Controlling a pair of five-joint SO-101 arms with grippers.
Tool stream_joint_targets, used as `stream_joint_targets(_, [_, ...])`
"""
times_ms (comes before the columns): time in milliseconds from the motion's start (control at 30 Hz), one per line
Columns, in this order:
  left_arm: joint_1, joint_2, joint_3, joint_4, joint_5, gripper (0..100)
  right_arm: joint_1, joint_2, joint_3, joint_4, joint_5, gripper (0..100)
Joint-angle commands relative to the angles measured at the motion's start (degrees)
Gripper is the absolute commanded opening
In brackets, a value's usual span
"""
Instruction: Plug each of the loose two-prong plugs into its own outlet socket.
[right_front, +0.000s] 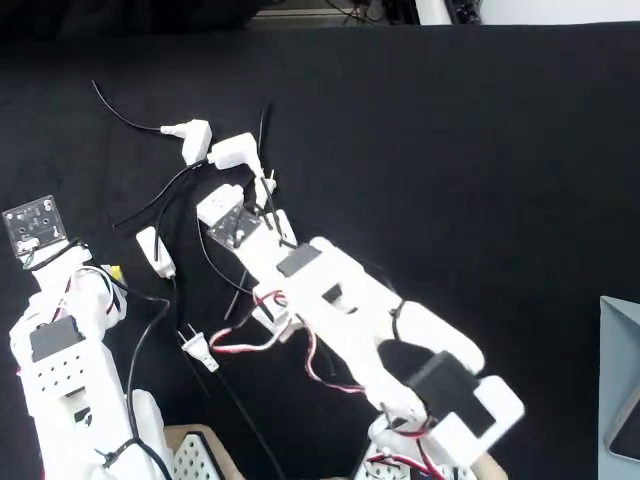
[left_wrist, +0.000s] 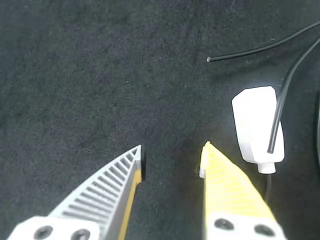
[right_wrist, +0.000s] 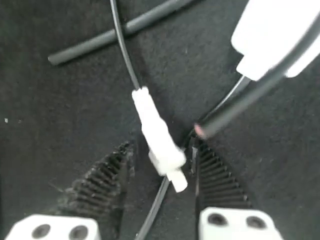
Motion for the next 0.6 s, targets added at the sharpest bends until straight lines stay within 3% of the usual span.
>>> stream_joint_targets(0, [-0.13, -0.88, -0.13, -1.14, 0.18, 20, -0.97, 2.24, -5.67, -0.53, 1.49, 16.2])
stream_joint_targets(267, [-0.13, -0.88, -0.13, -1.14, 0.18, 20, -1.76, 3.12, -7.60, 1.93, 1.67, 16.2])
stream_joint_targets(467, [-0.13, -0.88, -0.13, -1.14, 0.18, 20, -2.37, 3.56, -9.63, 4.75, 1.67, 6.3])
stream_joint_targets(567, [-0.13, -0.88, -0.13, -1.14, 0.18, 20, -2.37, 3.30, -9.63, 5.27, 1.32, 7.4])
